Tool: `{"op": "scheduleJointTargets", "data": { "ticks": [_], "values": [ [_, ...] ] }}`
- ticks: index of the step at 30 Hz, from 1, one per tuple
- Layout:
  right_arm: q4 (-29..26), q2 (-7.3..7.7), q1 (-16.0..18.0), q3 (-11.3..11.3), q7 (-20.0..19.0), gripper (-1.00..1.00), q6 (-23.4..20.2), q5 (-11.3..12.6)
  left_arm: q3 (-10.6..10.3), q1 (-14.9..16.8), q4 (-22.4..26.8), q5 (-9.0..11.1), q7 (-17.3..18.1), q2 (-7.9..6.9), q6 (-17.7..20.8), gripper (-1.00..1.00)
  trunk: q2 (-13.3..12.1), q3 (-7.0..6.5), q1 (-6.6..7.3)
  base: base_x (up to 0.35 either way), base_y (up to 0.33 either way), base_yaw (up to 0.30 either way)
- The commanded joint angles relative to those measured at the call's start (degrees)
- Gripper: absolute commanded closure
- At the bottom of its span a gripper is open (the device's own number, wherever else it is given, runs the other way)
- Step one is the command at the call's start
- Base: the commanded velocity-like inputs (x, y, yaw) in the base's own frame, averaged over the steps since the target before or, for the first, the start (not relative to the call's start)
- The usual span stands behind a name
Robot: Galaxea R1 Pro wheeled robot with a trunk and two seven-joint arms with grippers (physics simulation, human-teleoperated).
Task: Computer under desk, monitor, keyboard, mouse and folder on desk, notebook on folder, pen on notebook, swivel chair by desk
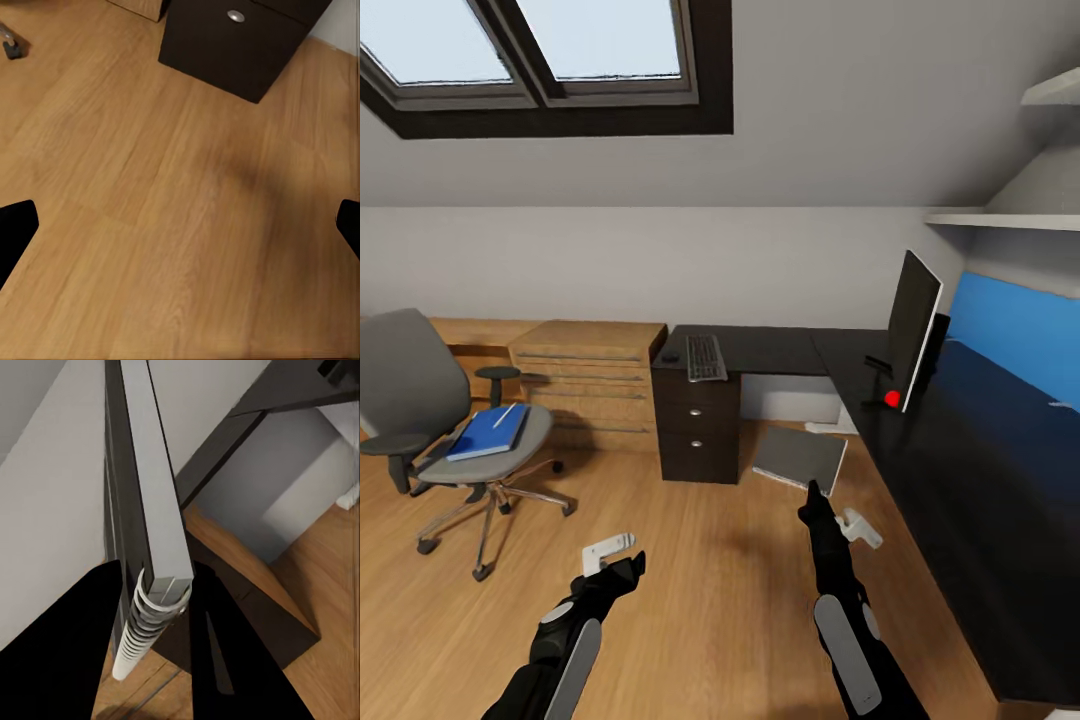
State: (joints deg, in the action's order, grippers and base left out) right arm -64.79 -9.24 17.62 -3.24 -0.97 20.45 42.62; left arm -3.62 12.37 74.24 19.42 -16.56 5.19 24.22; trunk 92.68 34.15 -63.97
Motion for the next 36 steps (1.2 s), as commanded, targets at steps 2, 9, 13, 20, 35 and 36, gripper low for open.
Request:
{"op": "scheduleJointTargets", "data": {
  "ticks": [2, 9, 13, 20, 35, 36],
  "values": [
    [0.08, 0.01, 0.05, 0.25, -0.07, 1.00, 0.31, 0.44, -0.11, 0.02, -0.13, 0.57, -0.51, -0.02, 0.15, -1.00, 0.03, 0.06, -0.03, 0.324, 0.025, -0.259],
    [0.33, 0.01, 0.05, 4.66, -0.01, 1.00, 0.38, 0.49, -0.15, 0.02, -0.55, 0.61, -0.50, -0.01, 0.20, -1.00, 0.03, 0.06, -0.03, 0.265, 0.005, -0.262],
    [1.96, 0.01, 0.05, 6.18, 0.00, 1.00, 0.38, 0.52, -0.16, 0.02, -0.58, 0.60, -0.54, 0.00, 0.19, -1.00, 0.03, 0.06, -0.03, 0.064, 0.001, -0.263],
    [3.15, 0.01, 0.13, 6.78, 0.00, 1.00, 0.33, 0.63, -0.08, 0.02, -0.59, 0.72, -0.56, -0.09, 0.21, -1.00, 0.03, 0.06, -0.03, 0.185, 0.000, -0.181],
    [3.27, 0.01, 0.14, 6.84, -0.14, 1.00, 0.31, 0.71, 0.02, 0.02, -0.59, 0.87, -0.44, -0.10, 0.21, -1.00, 0.03, 0.06, -0.03, 0.318, 0.026, -0.014],
    [3.27, 0.01, 0.12, 6.84, -0.15, 1.00, 0.30, 0.71, 0.03, 0.02, -0.59, 0.88, -0.43, -0.10, 0.21, -1.00, 0.03, 0.06, -0.03, 0.325, 0.110, 0.000]
  ]
}}
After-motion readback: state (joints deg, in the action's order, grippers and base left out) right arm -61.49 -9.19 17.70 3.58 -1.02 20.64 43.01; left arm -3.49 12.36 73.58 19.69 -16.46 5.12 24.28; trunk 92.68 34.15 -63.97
